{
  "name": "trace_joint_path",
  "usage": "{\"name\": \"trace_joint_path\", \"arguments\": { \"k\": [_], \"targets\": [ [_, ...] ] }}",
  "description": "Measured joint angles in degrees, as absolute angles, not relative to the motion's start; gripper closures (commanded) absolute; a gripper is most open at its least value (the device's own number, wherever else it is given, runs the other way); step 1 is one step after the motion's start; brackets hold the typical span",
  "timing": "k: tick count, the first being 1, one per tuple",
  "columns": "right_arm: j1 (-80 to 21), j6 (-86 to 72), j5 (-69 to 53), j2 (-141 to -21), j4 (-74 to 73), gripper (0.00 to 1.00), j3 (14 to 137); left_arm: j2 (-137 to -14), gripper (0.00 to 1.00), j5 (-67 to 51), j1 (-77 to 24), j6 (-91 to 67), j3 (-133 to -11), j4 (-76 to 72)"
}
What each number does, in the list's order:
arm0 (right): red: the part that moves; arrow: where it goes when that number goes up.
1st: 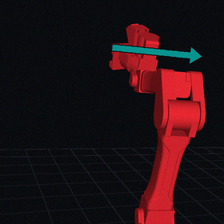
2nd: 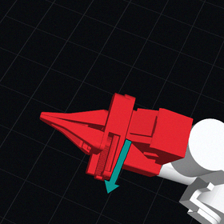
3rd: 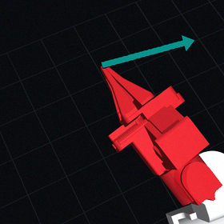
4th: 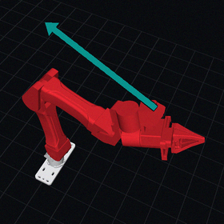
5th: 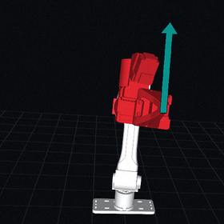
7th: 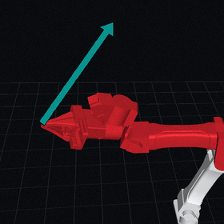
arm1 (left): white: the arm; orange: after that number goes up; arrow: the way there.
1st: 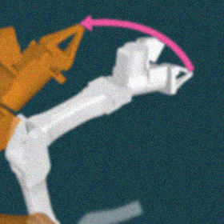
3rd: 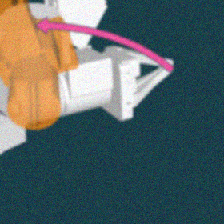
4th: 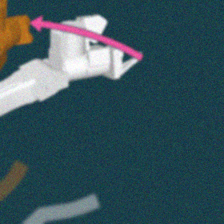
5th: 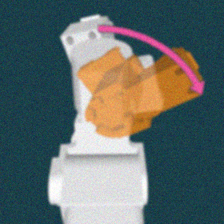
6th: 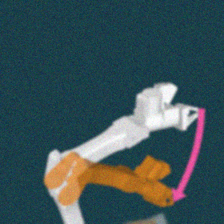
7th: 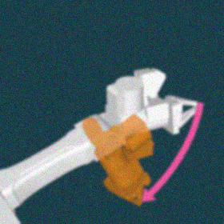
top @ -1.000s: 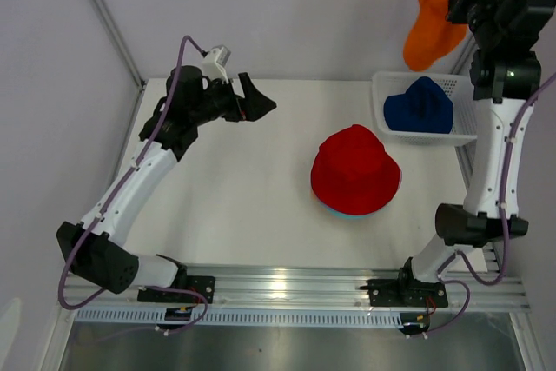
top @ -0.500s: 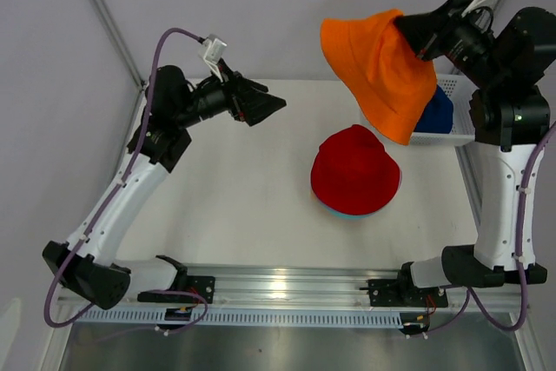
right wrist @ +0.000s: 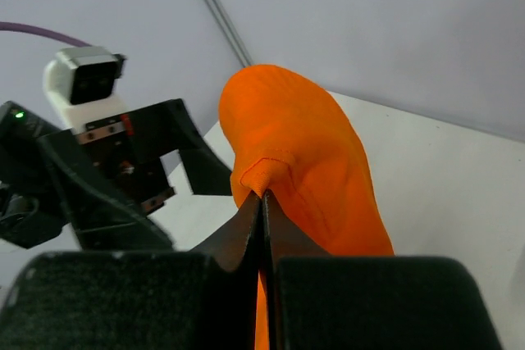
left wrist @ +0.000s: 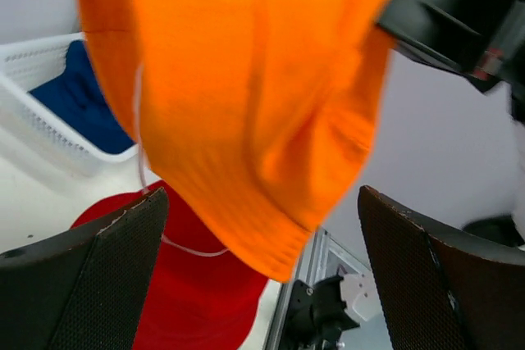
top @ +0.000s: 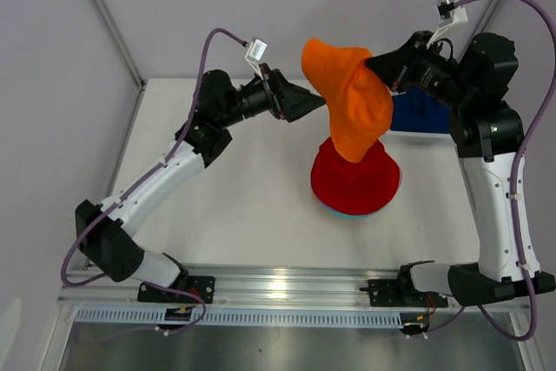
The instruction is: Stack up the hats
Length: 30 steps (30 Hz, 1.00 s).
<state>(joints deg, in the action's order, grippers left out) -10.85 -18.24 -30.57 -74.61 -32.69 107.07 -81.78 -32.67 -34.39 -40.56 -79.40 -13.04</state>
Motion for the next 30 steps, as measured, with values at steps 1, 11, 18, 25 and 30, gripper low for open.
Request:
{"name": "trace_joint_path", "arguments": {
  "k": [1, 11, 18, 25, 30],
  "targets": [
    [-11.11, -18.24, -30.61, -74.43, -32.73, 1.0, 106.85, -82.63, 0.01, -31.59, -34.39, -40.93, -79.18, -13.15],
    [-12.05, -18.24, -32.45, -71.9, -32.32, 1.0, 103.81, -90.45, 0.31, -31.46, -34.35, -42.26, -79.9, -22.2],
    [-12.08, -17.89, -29.41, -71.9, -33.85, 1.0, 102.89, -92.33, 0.99, -34.85, -34.39, -46.15, -79.26, -29.91],
    [-12.08, -16.16, -19.49, -71.75, -44.18, 1.0, 110.59, -93.32, 0.99, -35.38, -37.45, -53.08, -80.12, -32.01],
    [-12.05, -14.28, -13.23, -70.13, -50.7, 1.0, 113.32, -96.79, 0.99, -35.64, -43.81, -55.66, -83.26, -30.57]
  ]
}}
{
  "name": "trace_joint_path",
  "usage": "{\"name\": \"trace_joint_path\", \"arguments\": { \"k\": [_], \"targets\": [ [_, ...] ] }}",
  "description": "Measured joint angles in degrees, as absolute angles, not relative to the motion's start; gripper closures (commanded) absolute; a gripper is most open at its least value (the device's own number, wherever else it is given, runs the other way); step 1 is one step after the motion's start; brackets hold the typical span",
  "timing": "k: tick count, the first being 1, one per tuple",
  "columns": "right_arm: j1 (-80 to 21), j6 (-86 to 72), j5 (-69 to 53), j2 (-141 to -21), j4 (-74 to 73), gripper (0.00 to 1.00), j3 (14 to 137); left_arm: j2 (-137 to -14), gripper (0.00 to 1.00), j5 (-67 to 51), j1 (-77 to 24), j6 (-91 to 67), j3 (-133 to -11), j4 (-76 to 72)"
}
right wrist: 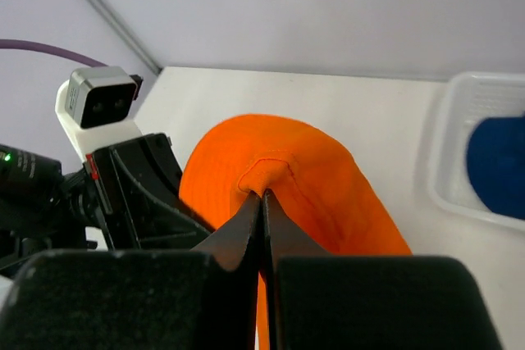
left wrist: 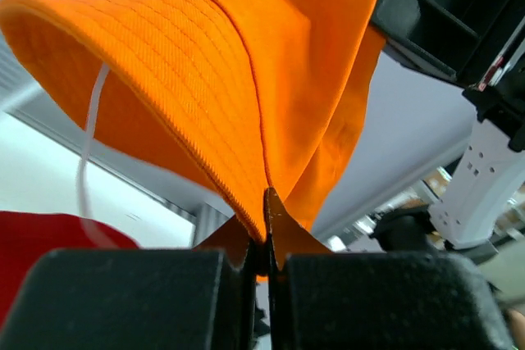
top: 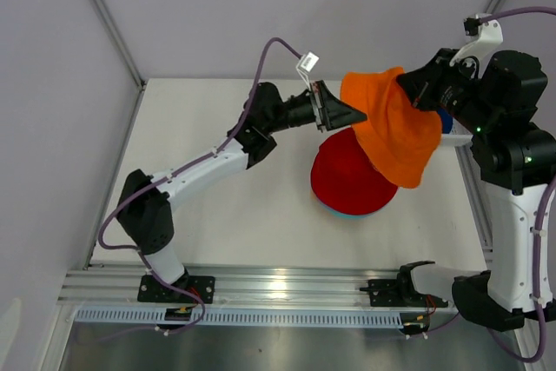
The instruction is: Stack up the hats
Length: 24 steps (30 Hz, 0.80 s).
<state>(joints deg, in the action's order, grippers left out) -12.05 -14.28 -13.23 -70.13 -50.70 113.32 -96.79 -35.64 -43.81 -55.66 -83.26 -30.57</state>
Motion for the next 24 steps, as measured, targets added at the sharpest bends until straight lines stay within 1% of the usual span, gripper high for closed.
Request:
{"name": "trace_joint_path", "arguments": {
  "k": [6, 9, 14, 18, 24],
  "targets": [
    [-12.05, -12.32, -7.33, -67.57, -56.07, 1.0, 112.88, -101.38, 0.99, -36.47, -47.66, -58.04, -85.65, -29.28],
    [-12.08, -11.9, -6.92, -66.17, -55.61, 1.0, 108.97, -101.3, 0.99, -36.14, -47.22, -57.98, -85.17, -26.76],
    [-12.05, -12.43, -7.35, -64.93, -52.93, 1.0, 98.98, -98.06, 0.99, -35.66, -44.53, -57.74, -77.89, -23.46],
    [-12.05, -13.82, -7.64, -65.04, -50.17, 1.0, 91.29, -94.91, 0.99, -35.14, -41.89, -56.45, -72.93, -17.87],
    [-12.8, -16.29, -11.84, -65.04, -46.81, 1.0, 87.57, -90.02, 0.99, -36.23, -38.92, -56.31, -66.57, -16.51]
  ]
}}
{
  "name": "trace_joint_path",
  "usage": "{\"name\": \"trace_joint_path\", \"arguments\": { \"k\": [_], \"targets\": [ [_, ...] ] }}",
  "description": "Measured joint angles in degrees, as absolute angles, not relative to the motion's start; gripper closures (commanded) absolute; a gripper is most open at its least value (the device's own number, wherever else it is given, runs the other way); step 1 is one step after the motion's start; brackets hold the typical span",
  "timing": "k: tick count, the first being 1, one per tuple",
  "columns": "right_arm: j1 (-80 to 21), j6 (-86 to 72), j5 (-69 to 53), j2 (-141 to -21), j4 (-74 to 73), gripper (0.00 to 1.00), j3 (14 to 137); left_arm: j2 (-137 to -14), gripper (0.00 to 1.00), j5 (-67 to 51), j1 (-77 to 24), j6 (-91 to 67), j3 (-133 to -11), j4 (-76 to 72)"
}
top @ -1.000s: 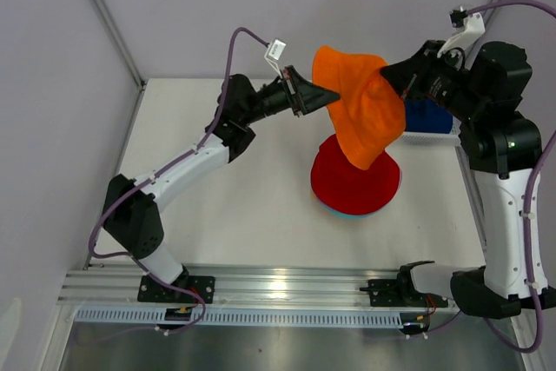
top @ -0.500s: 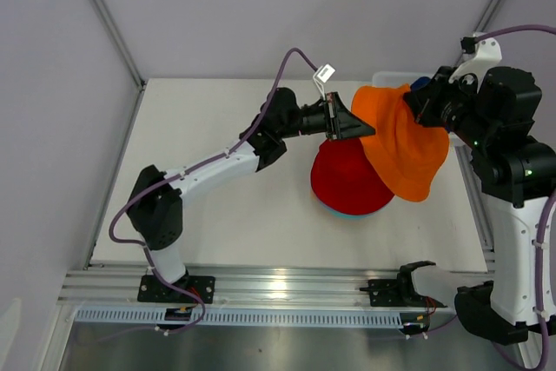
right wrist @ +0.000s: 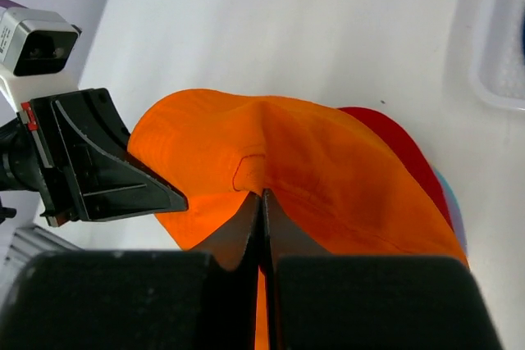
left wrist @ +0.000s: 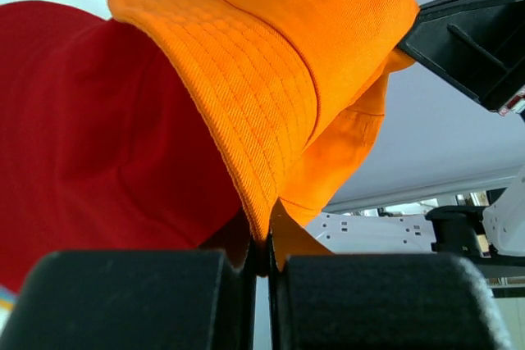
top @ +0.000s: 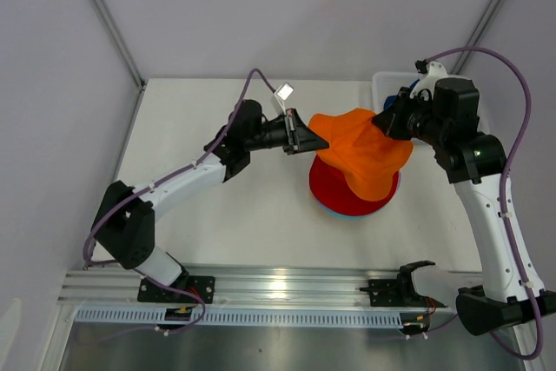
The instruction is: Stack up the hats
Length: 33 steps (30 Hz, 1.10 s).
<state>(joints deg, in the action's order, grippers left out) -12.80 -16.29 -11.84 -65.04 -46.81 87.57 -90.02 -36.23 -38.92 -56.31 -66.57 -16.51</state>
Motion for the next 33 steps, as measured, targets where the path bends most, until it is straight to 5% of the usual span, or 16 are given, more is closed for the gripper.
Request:
{"name": "trace_joint_path", "arguments": {
  "k": [16, 18, 19, 21, 22, 25, 33],
  "targets": [
    [-13.69, -20.58, -22.52, -69.54, -40.82, 1.0, 87.05, -81.89, 0.99, -38.06, -33.87, -54.35, -59.16, -15.14],
    [-13.8, -20.84, -22.9, -70.32, -40.75, 0.91, 87.05, -83.02, 0.99, -38.13, -33.32, -54.15, -58.89, -15.75],
    [-13.8, -20.88, -22.76, -70.74, -40.53, 0.71, 87.05, -84.05, 0.99, -38.22, -33.12, -53.87, -58.89, -16.23],
    [-13.32, -20.78, -21.89, -71.31, -38.98, 0.52, 87.07, -86.61, 0.99, -38.63, -32.64, -53.45, -58.89, -15.81],
    [-13.15, -20.93, -21.65, -71.4, -38.39, 0.32, 87.13, -88.2, 0.99, -39.0, -32.42, -53.39, -58.89, -15.79],
    [-12.67, -20.12, -20.16, -71.44, -38.33, 0.04, 88.47, -92.14, 0.99, -39.7, -32.23, -52.93, -58.89, -15.62],
    [-4.93, -22.76, -13.3, -66.76, -38.61, 0.0, 88.71, -93.54, 0.99, -40.71, -32.36, -50.28, -58.89, -15.75]
  ]
}}
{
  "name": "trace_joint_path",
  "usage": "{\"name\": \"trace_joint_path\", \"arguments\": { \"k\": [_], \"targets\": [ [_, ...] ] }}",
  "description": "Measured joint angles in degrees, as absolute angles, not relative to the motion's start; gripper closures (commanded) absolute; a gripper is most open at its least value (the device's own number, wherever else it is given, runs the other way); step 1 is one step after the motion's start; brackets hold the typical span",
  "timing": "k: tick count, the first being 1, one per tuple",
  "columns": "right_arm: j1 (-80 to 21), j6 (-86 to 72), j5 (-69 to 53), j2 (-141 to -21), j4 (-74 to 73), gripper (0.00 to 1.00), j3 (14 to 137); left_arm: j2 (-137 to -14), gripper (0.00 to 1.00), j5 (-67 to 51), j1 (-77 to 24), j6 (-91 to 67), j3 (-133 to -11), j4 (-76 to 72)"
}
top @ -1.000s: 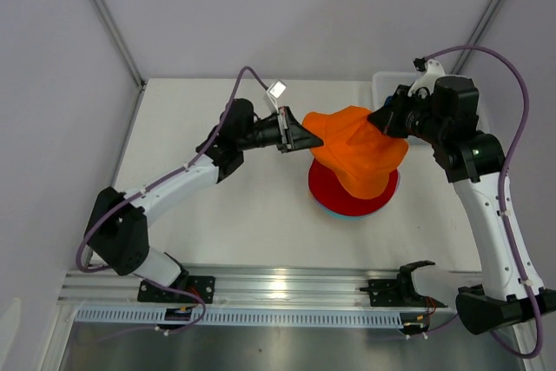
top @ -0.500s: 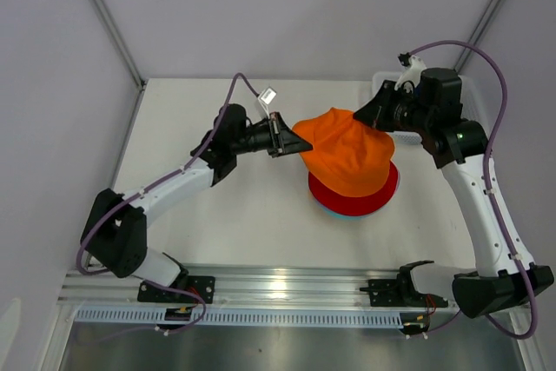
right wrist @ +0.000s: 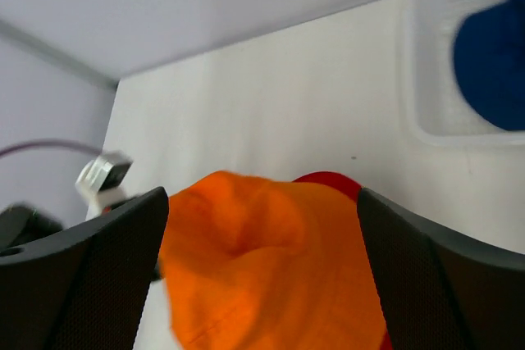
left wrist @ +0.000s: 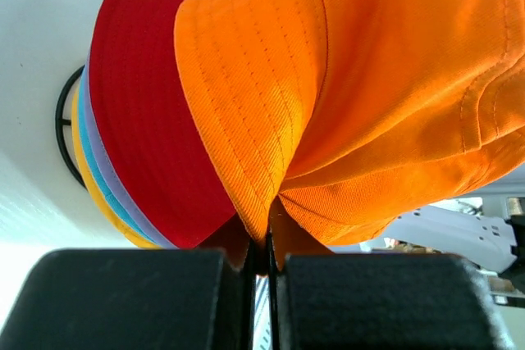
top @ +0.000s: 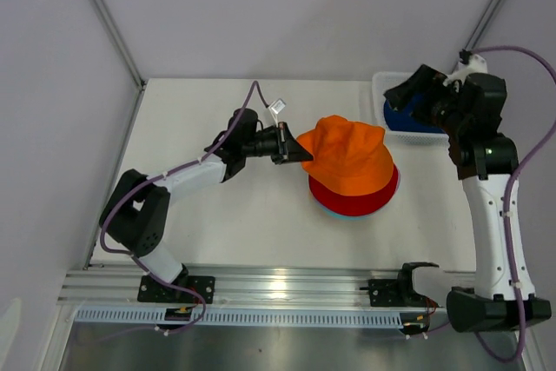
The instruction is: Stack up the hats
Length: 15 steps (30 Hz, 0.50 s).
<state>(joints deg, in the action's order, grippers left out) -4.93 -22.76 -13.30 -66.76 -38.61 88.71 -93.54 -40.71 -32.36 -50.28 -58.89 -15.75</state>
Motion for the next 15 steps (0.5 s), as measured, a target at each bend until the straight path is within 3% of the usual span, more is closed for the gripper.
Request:
{"name": "trace_joint_path", "arguments": {
  "k": [7, 10, 15],
  "targets": [
    [8.08, -36.82, -14.79, -55.35, -35.2, 0.19, 64.31, -93.21, 0.99, -39.11, -34.81, -46.04, -58.94, -15.66],
    [8.36, -43.0, -16.78, -49.91, -34.35, 0.22, 54.52, -93.1, 0.99, -38.44, -36.23, -44.91, -58.94, -15.68],
    [8.36, -48.82, -18.09, -45.76, -33.87, 0.22, 50.3, -93.1, 0.99, -37.06, -37.78, -44.49, -58.92, -15.77]
  ]
}}
